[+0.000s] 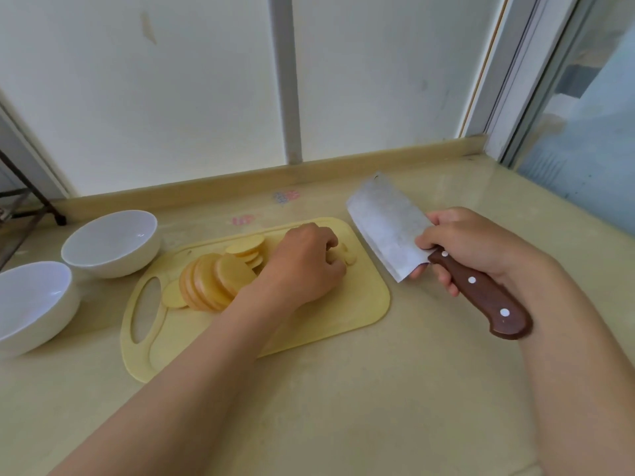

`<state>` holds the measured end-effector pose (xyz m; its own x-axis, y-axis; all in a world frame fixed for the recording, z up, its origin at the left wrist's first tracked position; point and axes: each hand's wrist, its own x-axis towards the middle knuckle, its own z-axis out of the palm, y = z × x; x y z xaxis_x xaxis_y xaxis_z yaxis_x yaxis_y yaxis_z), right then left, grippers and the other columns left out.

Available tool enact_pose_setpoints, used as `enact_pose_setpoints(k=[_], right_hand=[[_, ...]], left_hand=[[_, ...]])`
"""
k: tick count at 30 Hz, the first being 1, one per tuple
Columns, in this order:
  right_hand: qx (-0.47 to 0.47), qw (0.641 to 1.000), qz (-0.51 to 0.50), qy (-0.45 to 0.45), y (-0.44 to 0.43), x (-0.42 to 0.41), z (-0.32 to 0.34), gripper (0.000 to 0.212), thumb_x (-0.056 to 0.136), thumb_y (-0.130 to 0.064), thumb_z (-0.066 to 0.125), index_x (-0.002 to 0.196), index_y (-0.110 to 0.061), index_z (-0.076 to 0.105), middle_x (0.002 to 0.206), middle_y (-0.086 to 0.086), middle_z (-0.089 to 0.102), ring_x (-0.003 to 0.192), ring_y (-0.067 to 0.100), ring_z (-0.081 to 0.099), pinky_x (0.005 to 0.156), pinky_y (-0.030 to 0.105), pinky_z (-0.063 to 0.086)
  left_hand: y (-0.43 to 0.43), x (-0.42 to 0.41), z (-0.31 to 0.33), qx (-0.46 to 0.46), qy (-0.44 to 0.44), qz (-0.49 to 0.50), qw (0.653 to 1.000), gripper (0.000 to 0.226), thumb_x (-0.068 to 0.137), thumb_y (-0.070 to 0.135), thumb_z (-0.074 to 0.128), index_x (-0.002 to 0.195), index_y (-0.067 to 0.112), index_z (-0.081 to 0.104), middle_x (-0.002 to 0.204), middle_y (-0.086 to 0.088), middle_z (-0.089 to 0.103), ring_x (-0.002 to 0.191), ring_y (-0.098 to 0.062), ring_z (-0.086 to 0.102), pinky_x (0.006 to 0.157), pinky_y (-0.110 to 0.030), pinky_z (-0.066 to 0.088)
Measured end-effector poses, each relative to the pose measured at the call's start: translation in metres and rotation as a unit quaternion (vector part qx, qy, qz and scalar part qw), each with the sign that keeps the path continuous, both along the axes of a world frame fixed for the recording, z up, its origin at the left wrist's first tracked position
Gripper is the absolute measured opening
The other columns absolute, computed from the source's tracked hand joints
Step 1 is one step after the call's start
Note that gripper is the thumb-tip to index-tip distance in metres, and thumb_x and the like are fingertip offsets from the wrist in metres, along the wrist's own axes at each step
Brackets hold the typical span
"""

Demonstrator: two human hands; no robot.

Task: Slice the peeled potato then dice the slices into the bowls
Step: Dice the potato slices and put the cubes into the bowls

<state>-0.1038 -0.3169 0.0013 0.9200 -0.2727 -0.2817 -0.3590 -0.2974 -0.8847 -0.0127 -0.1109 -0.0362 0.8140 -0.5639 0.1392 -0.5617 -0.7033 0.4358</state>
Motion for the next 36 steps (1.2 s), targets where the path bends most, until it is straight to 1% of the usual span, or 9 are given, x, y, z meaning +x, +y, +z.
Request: enact_pose_setpoints(k=[2, 5, 14, 16, 18, 19, 25, 30, 36], right_hand=[[-0.005, 1.0, 0.013, 0.007, -0.001, -0.003, -0.003, 0.021, 0.097, -0.002, 0.046, 0.111, 0.0, 0.062, 0.085, 0.029, 0.073, 0.043, 0.02, 0.051, 0.041, 0.029, 0.047], [0.01, 0.999, 0.032, 0.028, 0.0, -0.005, -0.007, 0.02, 0.1, -0.001, 0.046, 0.113, -0.001, 0.061, 0.081, 0.024, 0.072, 0.047, 0.021, 0.054, 0.042, 0.03, 0.05], [0.097, 0.992, 0.001, 0.083, 0.01, -0.03, -0.022, 0.012, 0.103, 0.001, 0.045, 0.11, 0.0, 0.055, 0.07, 0.017, 0.063, 0.045, 0.024, 0.055, 0.04, 0.032, 0.051], [0.094, 0.991, -0.014, 0.092, 0.016, -0.032, -0.022, 0.012, 0.102, 0.0, 0.044, 0.109, -0.002, 0.053, 0.073, 0.018, 0.059, 0.042, 0.023, 0.054, 0.041, 0.031, 0.051], [0.091, 0.991, -0.021, 0.095, 0.023, -0.033, -0.022, 0.01, 0.1, 0.0, 0.044, 0.105, -0.005, 0.051, 0.073, 0.018, 0.058, 0.041, 0.023, 0.052, 0.042, 0.03, 0.049], [0.086, 0.992, -0.019, 0.095, 0.027, -0.034, -0.022, 0.01, 0.1, -0.001, 0.044, 0.103, -0.006, 0.052, 0.072, 0.017, 0.057, 0.04, 0.022, 0.051, 0.041, 0.029, 0.048], [0.078, 0.992, -0.014, 0.098, 0.037, -0.033, -0.021, 0.009, 0.098, -0.002, 0.046, 0.099, -0.008, 0.052, 0.072, 0.017, 0.057, 0.04, 0.02, 0.049, 0.041, 0.027, 0.045], [0.085, 0.991, 0.0, 0.102, 0.035, -0.033, -0.02, 0.014, 0.098, -0.002, 0.046, 0.105, -0.006, 0.057, 0.07, 0.015, 0.056, 0.041, 0.02, 0.048, 0.041, 0.026, 0.045], [0.091, 0.991, 0.003, 0.096, 0.036, -0.033, -0.018, 0.018, 0.098, -0.002, 0.046, 0.112, -0.001, 0.057, 0.067, 0.015, 0.058, 0.039, 0.018, 0.048, 0.04, 0.026, 0.044]], left_hand=[[-0.002, -0.001, 0.0, 0.016, -0.011, -0.001, 1.0, 0.001, 0.087, 0.02, 0.058, 0.087, 0.021, 0.057, 0.098, -0.01, 0.067, 0.091, -0.024, 0.06, 0.083, -0.041, 0.053], [-0.002, -0.003, 0.0, 0.026, -0.029, -0.002, 0.999, 0.011, 0.088, 0.017, 0.057, 0.076, 0.016, 0.056, 0.094, -0.014, 0.069, 0.089, -0.025, 0.061, 0.081, -0.041, 0.052], [0.0, 0.002, -0.006, -0.009, -0.034, -0.006, 0.999, 0.019, 0.087, 0.015, 0.06, 0.073, 0.021, 0.048, 0.073, -0.001, 0.049, 0.071, -0.017, 0.045, 0.074, -0.035, 0.048], [0.001, 0.002, -0.007, -0.024, -0.028, -0.012, 0.999, 0.011, 0.09, 0.016, 0.061, 0.084, 0.014, 0.07, 0.085, -0.006, 0.067, 0.083, -0.021, 0.058, 0.083, -0.032, 0.048], [0.002, 0.0, -0.005, -0.037, -0.02, -0.007, 0.999, 0.022, 0.093, 0.018, 0.062, 0.11, 0.013, 0.074, 0.105, -0.002, 0.073, 0.099, -0.022, 0.063, 0.09, -0.029, 0.048], [0.002, 0.0, -0.005, -0.042, -0.016, -0.009, 0.999, 0.021, 0.093, 0.019, 0.062, 0.11, 0.014, 0.075, 0.104, -0.001, 0.073, 0.099, -0.022, 0.063, 0.089, -0.03, 0.049], [0.001, 0.003, -0.007, -0.053, 0.0, -0.017, 0.998, 0.022, 0.094, 0.029, 0.062, 0.093, 0.012, 0.076, 0.088, -0.005, 0.073, 0.087, -0.025, 0.062, 0.082, -0.039, 0.051], [-0.001, 0.007, -0.014, -0.044, -0.012, -0.029, 0.999, 0.022, 0.094, 0.022, 0.06, 0.081, 0.009, 0.072, 0.076, -0.007, 0.069, 0.082, -0.028, 0.06, 0.08, -0.036, 0.049], [-0.002, 0.007, -0.014, -0.039, -0.036, -0.04, 0.998, 0.022, 0.088, 0.011, 0.057, 0.067, 0.017, 0.06, 0.07, -0.007, 0.06, 0.074, -0.023, 0.054, 0.082, -0.046, 0.051]])
